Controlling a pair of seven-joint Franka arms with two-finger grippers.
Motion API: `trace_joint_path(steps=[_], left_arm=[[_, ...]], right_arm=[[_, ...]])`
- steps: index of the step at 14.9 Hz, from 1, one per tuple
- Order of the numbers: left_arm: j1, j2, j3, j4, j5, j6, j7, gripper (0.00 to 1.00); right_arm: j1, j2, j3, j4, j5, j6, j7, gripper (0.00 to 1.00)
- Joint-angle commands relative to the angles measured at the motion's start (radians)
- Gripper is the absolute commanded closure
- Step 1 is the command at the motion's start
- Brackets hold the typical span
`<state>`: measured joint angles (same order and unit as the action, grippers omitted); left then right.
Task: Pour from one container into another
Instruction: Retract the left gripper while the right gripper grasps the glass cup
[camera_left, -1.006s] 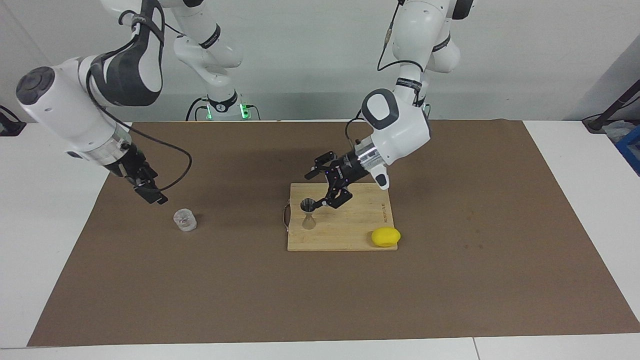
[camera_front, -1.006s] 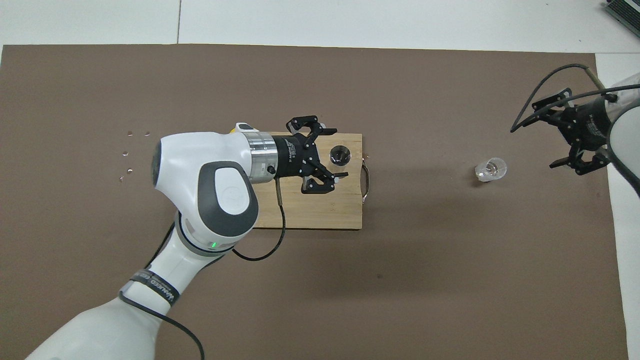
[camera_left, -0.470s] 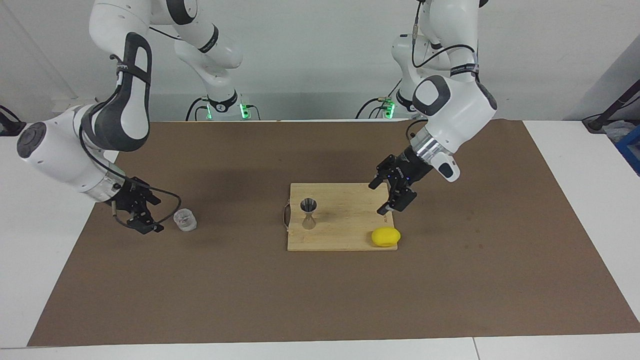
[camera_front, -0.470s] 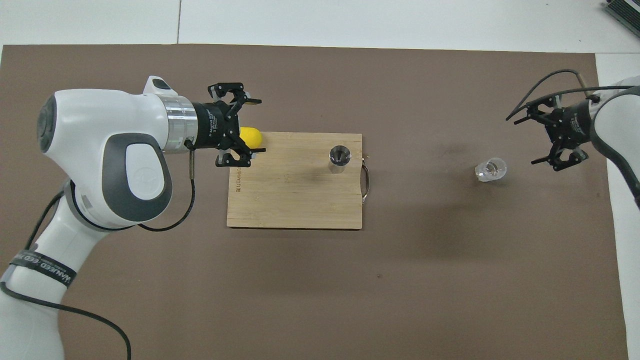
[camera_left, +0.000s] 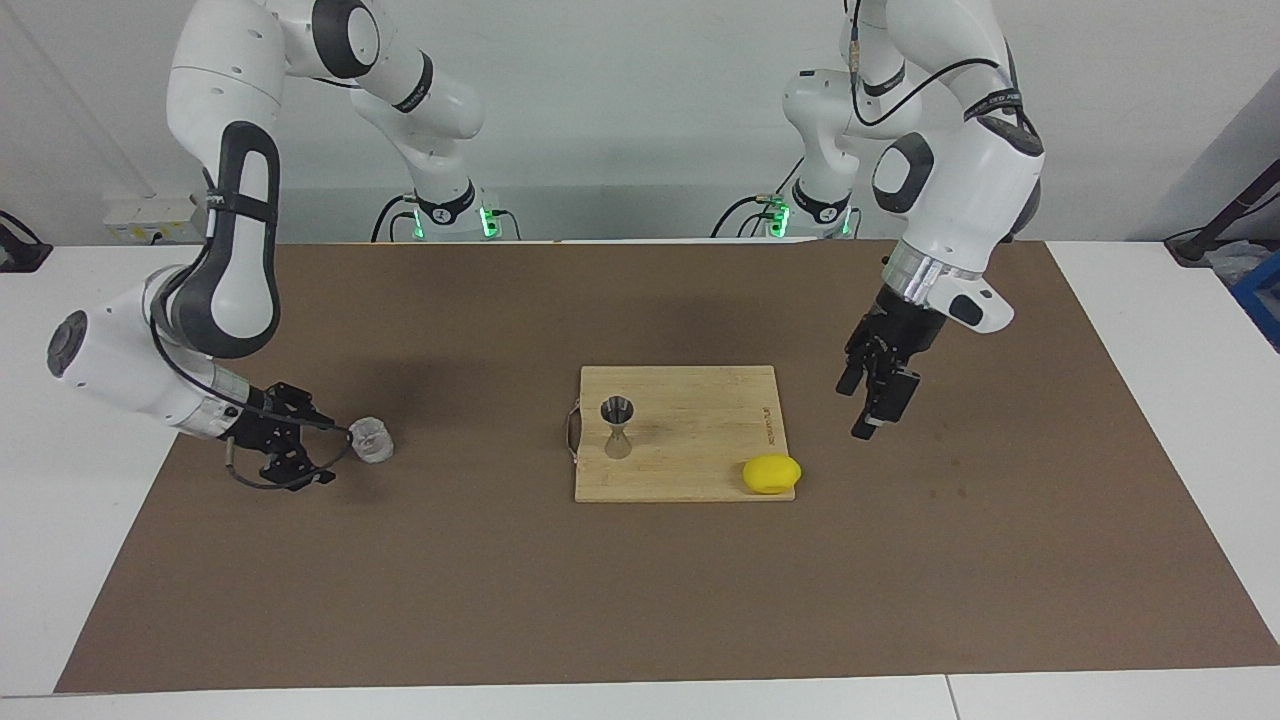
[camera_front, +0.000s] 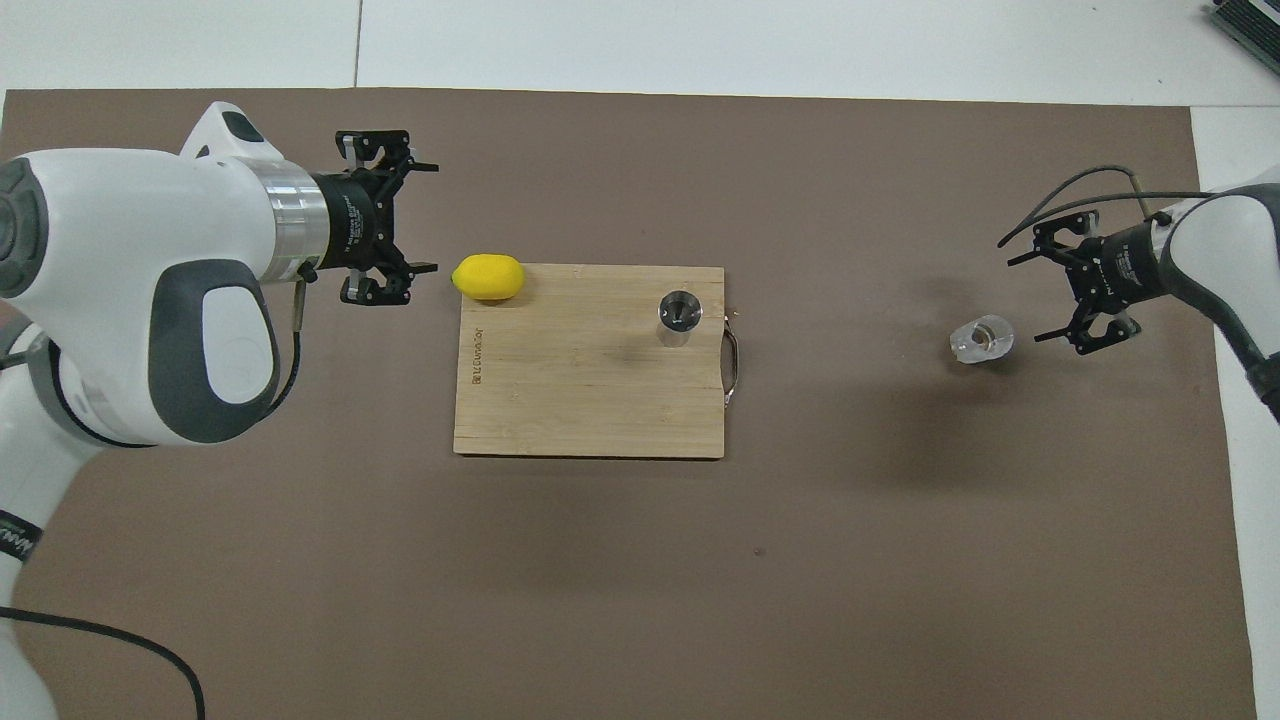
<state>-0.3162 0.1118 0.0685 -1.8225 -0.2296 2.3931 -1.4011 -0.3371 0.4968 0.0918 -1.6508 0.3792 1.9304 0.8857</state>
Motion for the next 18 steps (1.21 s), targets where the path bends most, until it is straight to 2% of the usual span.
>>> trace_joint_path(steps=[1, 6, 11, 14, 15, 16, 18], left_arm=[[0.049, -0.07, -0.009, -0.034, 0.157, -0.031, 0.023, 0.0], [0.132, -0.106, -0.006, -0.009, 0.177, -0.256, 0.521, 0.0], [0.189, -0.127, -0.006, 0.002, 0.182, -0.403, 1.035, 0.0], [0.195, -0.135, -0.006, 0.003, 0.184, -0.475, 1.227, 0.0], [0.196, -0.141, -0.006, 0.009, 0.187, -0.523, 1.263, 0.0], [0.197, -0.139, -0.009, 0.034, 0.19, -0.575, 1.292, 0.0], [0.257, -0.129, -0.053, 0.095, 0.216, -0.694, 1.32, 0.0]], right_arm=[[-0.016, 0.023, 0.011, -0.003, 0.062, 0.012, -0.048, 0.0], [-0.01, 0.025, 0.013, -0.062, 0.112, 0.042, -0.063, 0.0], [-0.01, 0.003, 0.013, -0.127, 0.153, 0.047, -0.083, 0.0], [-0.01, -0.003, 0.013, -0.136, 0.153, 0.029, -0.085, 0.0], [-0.01, -0.004, 0.013, -0.136, 0.153, 0.027, -0.085, 0.06], [-0.01, -0.006, 0.013, -0.135, 0.153, 0.022, -0.085, 0.27], [-0.013, -0.006, 0.013, -0.127, 0.19, -0.002, -0.08, 1.0]])
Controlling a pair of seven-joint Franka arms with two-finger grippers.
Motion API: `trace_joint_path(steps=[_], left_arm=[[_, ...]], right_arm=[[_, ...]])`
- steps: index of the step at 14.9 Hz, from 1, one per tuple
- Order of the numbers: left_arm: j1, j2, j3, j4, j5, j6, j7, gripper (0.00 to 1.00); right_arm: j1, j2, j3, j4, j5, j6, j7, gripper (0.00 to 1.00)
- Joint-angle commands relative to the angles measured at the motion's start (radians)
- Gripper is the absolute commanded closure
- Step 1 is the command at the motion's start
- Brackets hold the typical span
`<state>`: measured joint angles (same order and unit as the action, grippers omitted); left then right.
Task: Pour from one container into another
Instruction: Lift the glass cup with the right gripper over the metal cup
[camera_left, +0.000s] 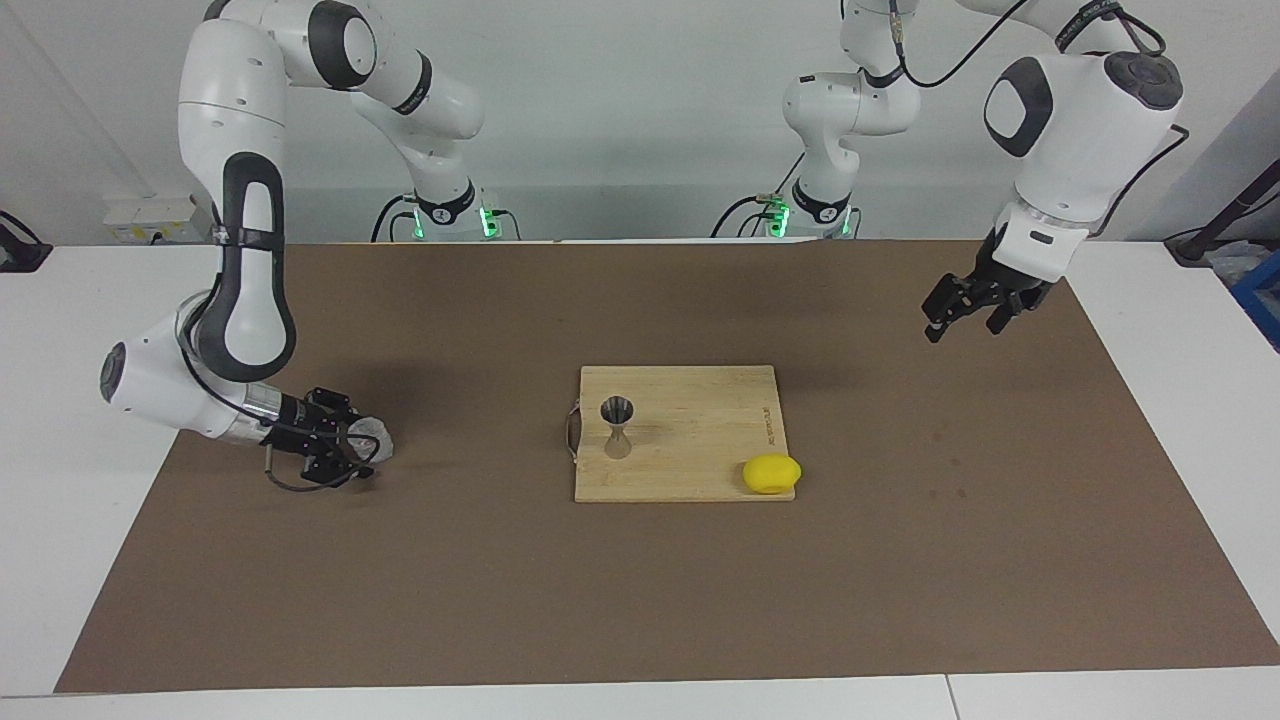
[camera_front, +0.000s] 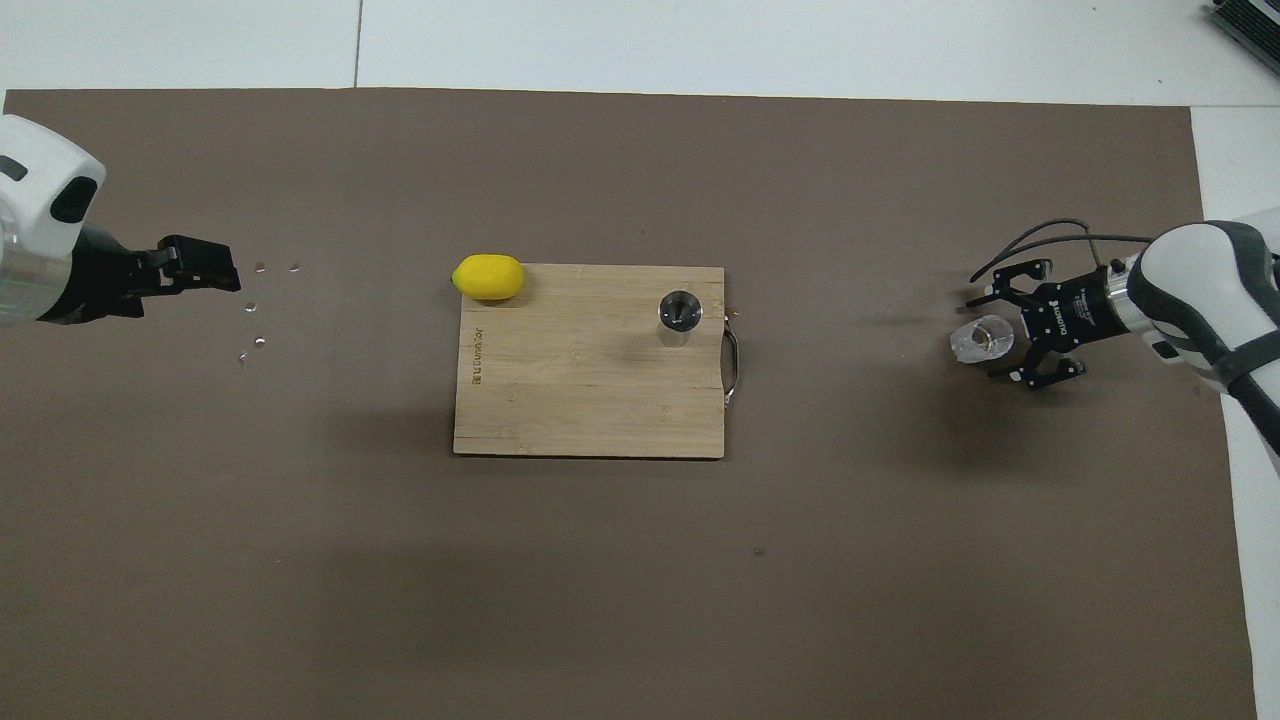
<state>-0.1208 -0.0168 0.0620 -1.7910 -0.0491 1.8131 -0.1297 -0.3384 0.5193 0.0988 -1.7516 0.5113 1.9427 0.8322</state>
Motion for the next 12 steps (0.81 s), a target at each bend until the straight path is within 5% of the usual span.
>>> trace_joint_path(steps=[1, 6, 12], left_arm=[[0.123, 0.005, -0.118, 0.103, 0.034, -0.165, 0.071, 0.0], [0.144, -0.012, -0.156, 0.151, 0.031, -0.258, 0.113, 0.0], [0.158, -0.018, -0.159, 0.188, 0.028, -0.288, 0.116, 0.0]], right_arm=[[-0.011, -0.028, 0.004, -0.026, 0.087, -0.016, -0.025, 1.0], [0.016, -0.076, 0.007, -0.02, 0.092, -0.001, 0.045, 1.0], [0.183, -0.131, 0.006, 0.017, 0.079, 0.059, 0.338, 1.0]])
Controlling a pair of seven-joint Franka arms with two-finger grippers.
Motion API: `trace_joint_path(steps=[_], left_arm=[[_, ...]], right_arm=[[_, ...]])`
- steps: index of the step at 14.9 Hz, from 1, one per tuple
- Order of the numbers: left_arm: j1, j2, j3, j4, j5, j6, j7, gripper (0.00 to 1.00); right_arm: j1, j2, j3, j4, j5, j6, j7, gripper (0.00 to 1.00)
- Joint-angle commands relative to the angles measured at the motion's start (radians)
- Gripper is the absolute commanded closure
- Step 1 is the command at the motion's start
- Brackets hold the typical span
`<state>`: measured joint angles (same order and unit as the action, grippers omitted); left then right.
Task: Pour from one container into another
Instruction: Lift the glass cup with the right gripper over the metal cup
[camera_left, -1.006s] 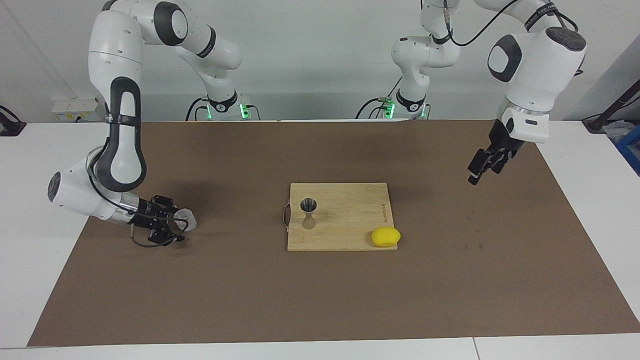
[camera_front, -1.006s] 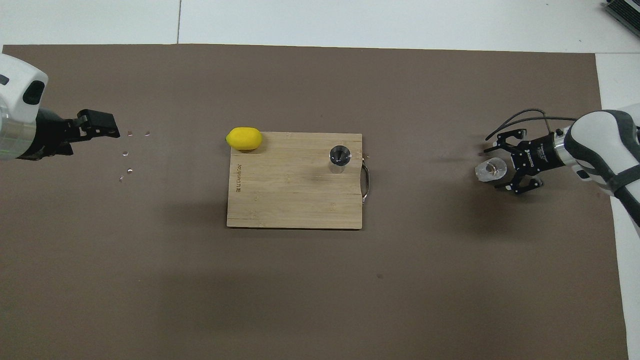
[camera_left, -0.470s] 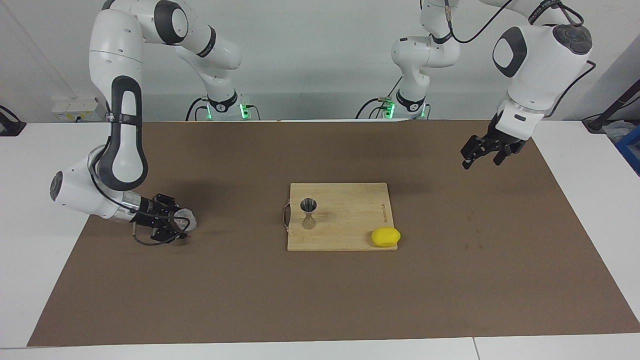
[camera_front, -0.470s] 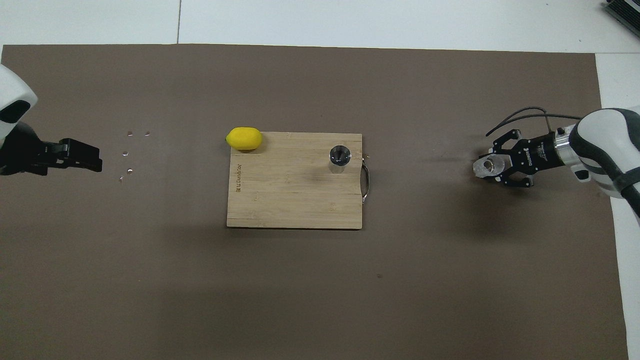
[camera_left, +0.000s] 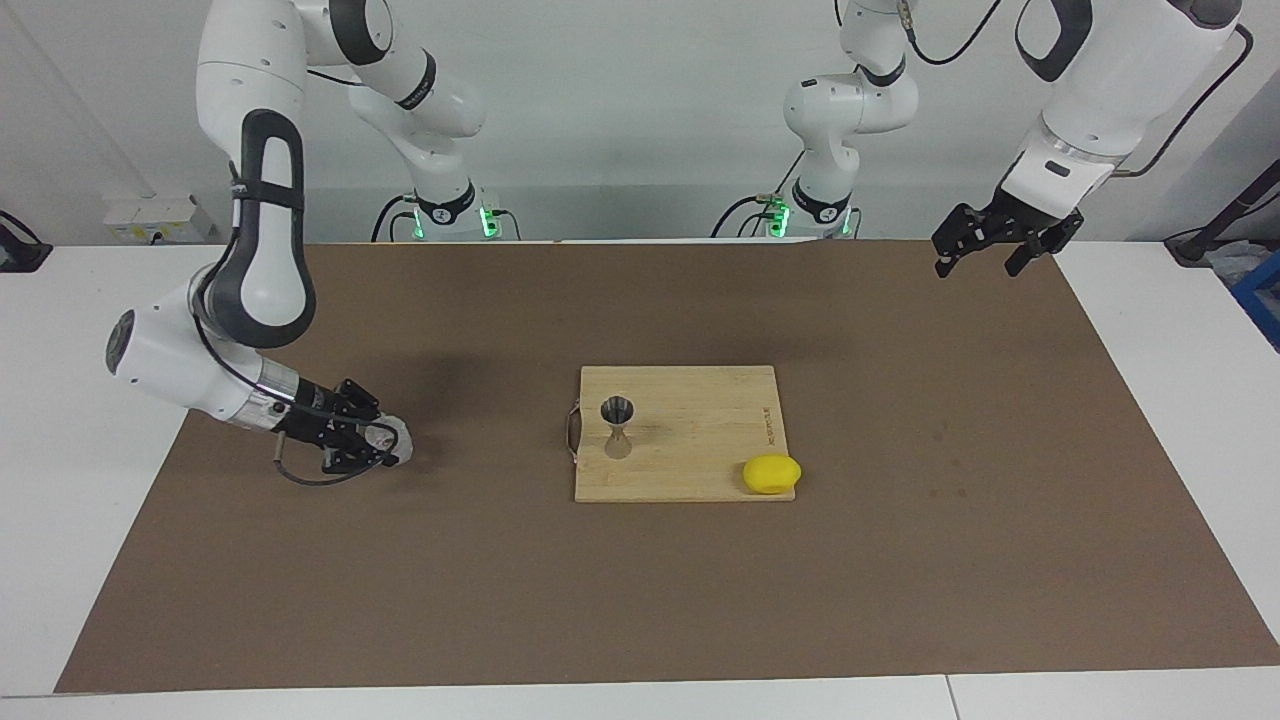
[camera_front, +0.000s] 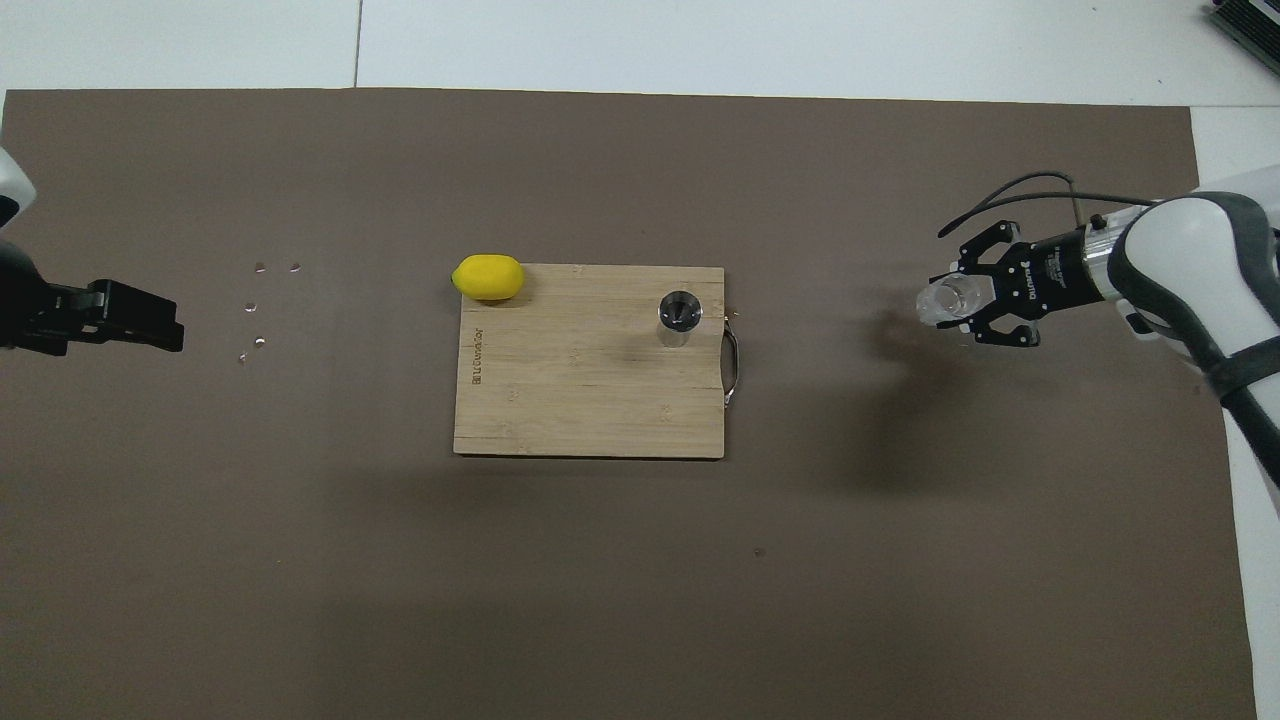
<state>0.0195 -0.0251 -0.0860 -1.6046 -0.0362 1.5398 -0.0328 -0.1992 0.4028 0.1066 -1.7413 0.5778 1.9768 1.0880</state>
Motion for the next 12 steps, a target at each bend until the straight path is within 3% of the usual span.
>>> trace_joint_path(steps=[1, 4, 8, 12], left_arm=[[0.017, -0.012, -0.011, -0.008, 0.015, 0.0, 0.021, 0.0], [0.019, -0.026, -0.011, -0.031, 0.015, 0.008, 0.017, 0.0], [0.016, -0.026, -0.011, -0.031, 0.015, 0.009, 0.007, 0.0], [0.01, -0.026, -0.011, -0.031, 0.015, 0.006, 0.007, 0.0]], right_arm=[[0.079, -0.015, -0.004, 0.02, 0.007, 0.036, 0.143, 1.0], [0.168, -0.015, -0.005, 0.054, -0.004, 0.074, 0.294, 1.0], [0.302, 0.008, -0.002, 0.137, -0.163, 0.111, 0.504, 1.0], [0.411, 0.025, -0.004, 0.166, -0.278, 0.131, 0.555, 1.0]])
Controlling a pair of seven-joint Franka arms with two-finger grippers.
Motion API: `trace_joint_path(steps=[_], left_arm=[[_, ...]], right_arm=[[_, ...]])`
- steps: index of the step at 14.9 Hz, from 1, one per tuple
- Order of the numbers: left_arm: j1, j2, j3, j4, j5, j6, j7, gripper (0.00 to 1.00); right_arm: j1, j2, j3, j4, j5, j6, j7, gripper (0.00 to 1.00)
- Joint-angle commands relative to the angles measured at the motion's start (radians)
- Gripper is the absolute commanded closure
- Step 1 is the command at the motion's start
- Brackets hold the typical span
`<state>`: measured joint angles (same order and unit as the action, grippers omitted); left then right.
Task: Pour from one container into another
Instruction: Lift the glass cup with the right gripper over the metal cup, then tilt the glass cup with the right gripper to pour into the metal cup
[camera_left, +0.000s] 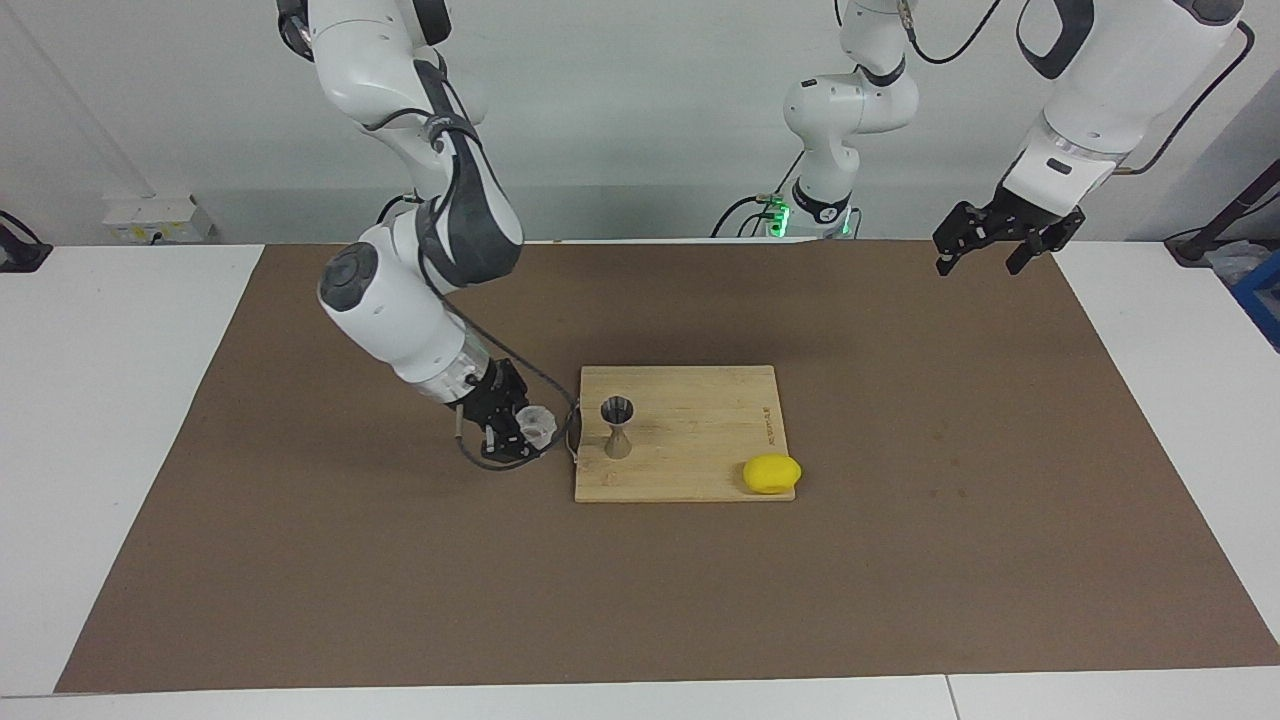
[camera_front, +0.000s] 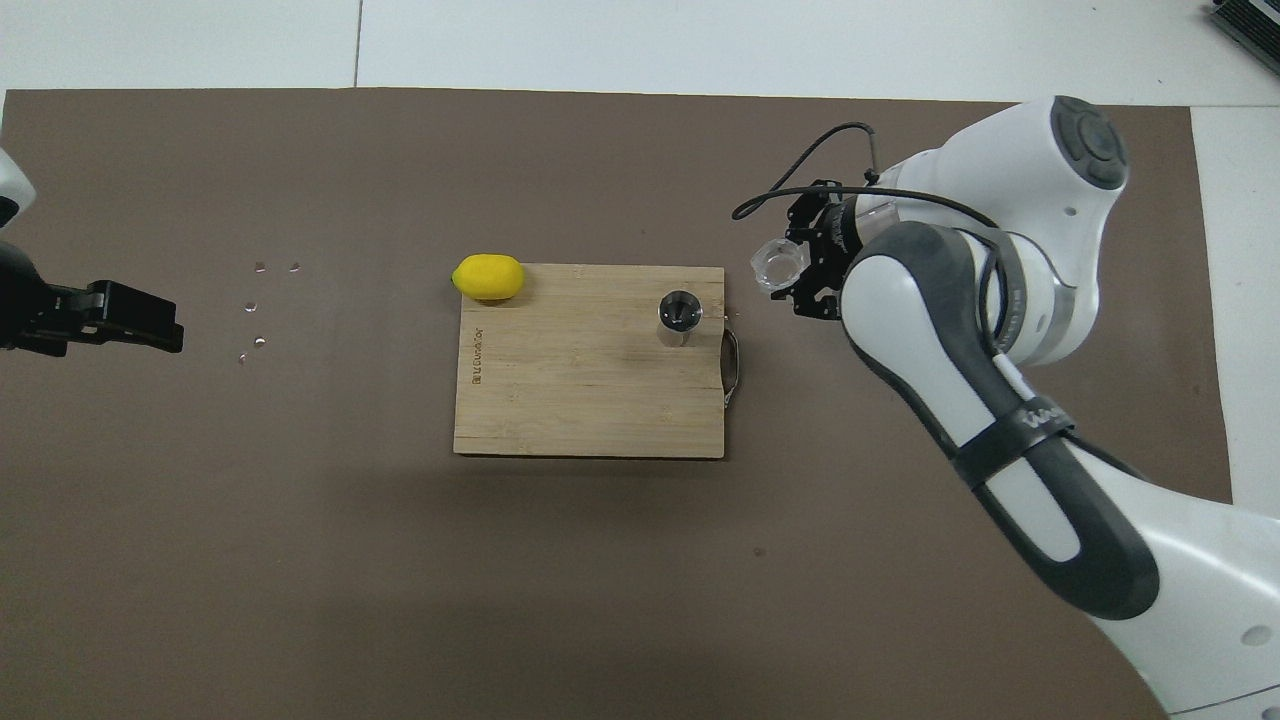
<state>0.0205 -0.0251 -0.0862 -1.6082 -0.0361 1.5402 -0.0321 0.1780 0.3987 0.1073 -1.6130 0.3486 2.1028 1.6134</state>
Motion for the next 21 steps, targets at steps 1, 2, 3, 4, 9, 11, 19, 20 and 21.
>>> trace_joint_path(steps=[1, 2, 3, 4, 9, 11, 19, 20, 21], left_arm=[[0.007, -0.026, -0.01, -0.027, 0.015, 0.006, 0.006, 0.0], [0.004, -0.026, -0.01, -0.027, 0.015, 0.005, 0.006, 0.0], [0.003, -0.026, -0.01, -0.027, 0.015, 0.005, 0.006, 0.0], [0.003, -0.026, -0.01, -0.027, 0.015, 0.005, 0.006, 0.0], [-0.001, -0.033, -0.01, -0.038, 0.015, -0.005, 0.009, 0.0], [-0.025, -0.035, -0.007, -0.041, 0.015, 0.006, 0.006, 0.0], [-0.057, -0.038, 0.048, -0.045, 0.016, 0.024, 0.014, 0.0], [-0.048, -0.036, 0.045, -0.042, 0.016, 0.026, 0.017, 0.0], [-0.045, -0.036, 0.045, -0.042, 0.016, 0.026, 0.018, 0.0]], right_arm=[[0.055, 0.04, -0.004, 0.063, -0.092, -0.004, 0.051, 1.0], [0.079, 0.057, -0.003, 0.108, -0.144, -0.016, 0.087, 1.0], [0.098, 0.074, -0.003, 0.146, -0.186, -0.035, 0.126, 1.0], [0.107, 0.083, -0.003, 0.165, -0.218, -0.065, 0.143, 1.0], [0.17, 0.109, -0.003, 0.261, -0.388, -0.187, 0.145, 1.0], [0.178, 0.108, 0.005, 0.262, -0.453, -0.196, 0.143, 1.0], [0.228, 0.098, 0.011, 0.26, -0.615, -0.196, 0.105, 1.0], [0.232, 0.098, 0.011, 0.258, -0.629, -0.196, 0.102, 1.0], [0.238, 0.098, 0.011, 0.257, -0.648, -0.198, 0.093, 1.0]])
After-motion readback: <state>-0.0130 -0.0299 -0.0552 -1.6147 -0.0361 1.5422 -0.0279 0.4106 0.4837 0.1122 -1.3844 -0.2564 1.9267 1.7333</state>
